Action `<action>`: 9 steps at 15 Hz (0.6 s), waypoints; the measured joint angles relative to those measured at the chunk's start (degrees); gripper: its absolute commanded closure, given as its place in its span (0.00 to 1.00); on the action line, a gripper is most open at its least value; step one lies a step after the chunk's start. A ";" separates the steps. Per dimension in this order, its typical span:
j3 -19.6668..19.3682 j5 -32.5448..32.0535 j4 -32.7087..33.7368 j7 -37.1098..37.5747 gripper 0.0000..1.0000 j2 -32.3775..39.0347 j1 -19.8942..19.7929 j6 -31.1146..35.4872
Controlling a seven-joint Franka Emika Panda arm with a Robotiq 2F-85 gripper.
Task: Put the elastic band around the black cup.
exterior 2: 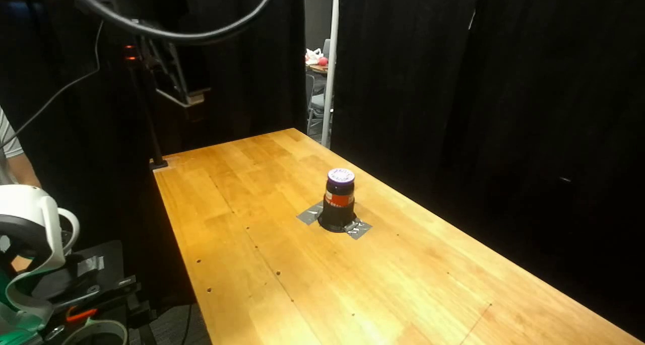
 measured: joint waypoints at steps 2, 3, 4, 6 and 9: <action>2.56 0.09 4.21 2.30 0.00 6.54 0.82 2.71; 3.58 0.09 6.41 3.24 0.00 10.13 1.04 4.59; 4.43 0.09 8.54 3.95 0.00 13.68 1.08 6.54; 5.62 0.03 12.91 5.31 0.00 21.05 1.07 10.38; 6.52 -1.24 19.52 6.59 0.00 32.25 1.06 16.79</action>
